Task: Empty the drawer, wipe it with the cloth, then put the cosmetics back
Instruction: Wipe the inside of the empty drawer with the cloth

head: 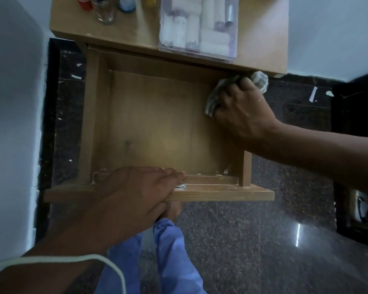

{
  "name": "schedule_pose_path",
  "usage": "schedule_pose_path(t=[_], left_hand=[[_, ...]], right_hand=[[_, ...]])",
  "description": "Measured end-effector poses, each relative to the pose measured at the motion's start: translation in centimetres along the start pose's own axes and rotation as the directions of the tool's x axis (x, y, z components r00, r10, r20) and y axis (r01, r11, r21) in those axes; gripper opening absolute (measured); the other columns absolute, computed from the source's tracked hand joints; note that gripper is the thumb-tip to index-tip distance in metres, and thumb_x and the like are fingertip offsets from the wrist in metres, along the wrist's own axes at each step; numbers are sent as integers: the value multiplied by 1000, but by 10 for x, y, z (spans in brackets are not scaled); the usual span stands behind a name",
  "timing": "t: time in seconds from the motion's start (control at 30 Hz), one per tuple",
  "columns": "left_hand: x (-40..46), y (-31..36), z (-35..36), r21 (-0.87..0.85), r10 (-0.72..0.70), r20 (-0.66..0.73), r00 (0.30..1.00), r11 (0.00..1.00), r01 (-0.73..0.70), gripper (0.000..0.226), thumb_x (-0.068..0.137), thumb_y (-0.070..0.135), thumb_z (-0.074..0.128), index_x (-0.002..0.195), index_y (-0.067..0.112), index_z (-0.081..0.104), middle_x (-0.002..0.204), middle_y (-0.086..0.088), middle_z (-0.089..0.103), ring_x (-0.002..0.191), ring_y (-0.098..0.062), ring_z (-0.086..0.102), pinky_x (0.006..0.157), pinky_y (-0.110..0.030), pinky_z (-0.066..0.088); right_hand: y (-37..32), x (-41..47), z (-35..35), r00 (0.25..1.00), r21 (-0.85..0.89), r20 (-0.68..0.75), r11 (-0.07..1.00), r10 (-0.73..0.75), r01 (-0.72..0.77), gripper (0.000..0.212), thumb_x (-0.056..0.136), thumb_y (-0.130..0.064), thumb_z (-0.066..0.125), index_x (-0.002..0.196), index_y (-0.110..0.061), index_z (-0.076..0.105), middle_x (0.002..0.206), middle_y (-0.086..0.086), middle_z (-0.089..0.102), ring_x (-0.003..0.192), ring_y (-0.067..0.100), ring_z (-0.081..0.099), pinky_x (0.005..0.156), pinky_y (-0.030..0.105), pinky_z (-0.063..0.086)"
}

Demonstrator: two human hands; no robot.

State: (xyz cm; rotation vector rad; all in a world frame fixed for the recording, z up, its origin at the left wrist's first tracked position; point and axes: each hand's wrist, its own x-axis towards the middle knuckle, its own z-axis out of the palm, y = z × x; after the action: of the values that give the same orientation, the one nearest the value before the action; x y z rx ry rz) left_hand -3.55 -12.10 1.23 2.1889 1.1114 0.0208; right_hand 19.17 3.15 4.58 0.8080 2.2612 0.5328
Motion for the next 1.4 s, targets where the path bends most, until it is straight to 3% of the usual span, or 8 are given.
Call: schedule_pose_path(t=[0.2,0.3,0.47,0.7,0.93,1.13,1.3,1.4], left_hand=[[1,6,-24,-38,-225,-58,973,974,223,83,91,87,20,124,28,69,119,7,73,107,-15,69,90,-39,58],[13,-5,-33,-19,-338,-133,932,941,338,78,97,76,26,141,21,60,148,-2,58,137,-24,53,114,-44,44],[32,-31,-42,164,-462,-92,882,867,471,70,98,60,38,152,17,43,168,-8,27,152,-30,31,117,-48,39],[31,-30,-43,280,-475,15,880,846,453,79,95,55,50,160,15,31,171,-10,18,153,-31,28,117,-44,40],[36,-29,-41,372,-500,72,863,817,442,80,101,59,41,163,14,17,173,-12,-4,159,-31,10,123,-44,28],[35,-31,-42,368,-495,66,866,819,440,79,100,57,43,163,15,23,173,-12,3,158,-32,17,121,-45,32],[34,-26,-44,332,-513,56,856,818,469,72,104,53,32,163,14,22,173,-12,3,159,-28,16,123,-43,27],[28,-14,-43,278,-514,57,856,831,481,70,105,55,24,160,12,31,173,-8,14,157,-24,23,125,-39,23]], right_hand=[[-6,12,-10,961,277,50,921,272,-275,21,96,-27,60,103,-13,74,104,15,70,99,34,66,86,42,49],[-10,21,-21,857,530,119,698,502,-482,16,96,-26,66,106,-13,69,96,12,62,94,34,64,73,42,46],[-51,42,-29,757,765,333,307,563,-565,30,94,-29,72,119,-14,65,124,13,61,103,29,60,78,42,53],[-88,39,-45,943,782,-5,589,333,-204,50,82,-14,70,130,-24,62,127,7,57,117,32,56,67,38,49],[-49,37,-17,822,702,194,509,535,-498,42,96,-12,62,137,-16,55,134,19,57,117,40,61,84,48,58],[-68,39,-33,956,793,-74,599,283,-116,41,91,-10,56,130,-19,66,133,11,58,122,34,56,78,46,56],[-51,12,-21,889,692,182,587,420,-419,39,90,-16,70,128,-16,63,120,12,63,106,34,65,71,36,48],[-51,44,-35,882,701,164,577,441,-419,27,95,-11,61,121,-11,67,117,15,67,102,36,68,75,42,54]])
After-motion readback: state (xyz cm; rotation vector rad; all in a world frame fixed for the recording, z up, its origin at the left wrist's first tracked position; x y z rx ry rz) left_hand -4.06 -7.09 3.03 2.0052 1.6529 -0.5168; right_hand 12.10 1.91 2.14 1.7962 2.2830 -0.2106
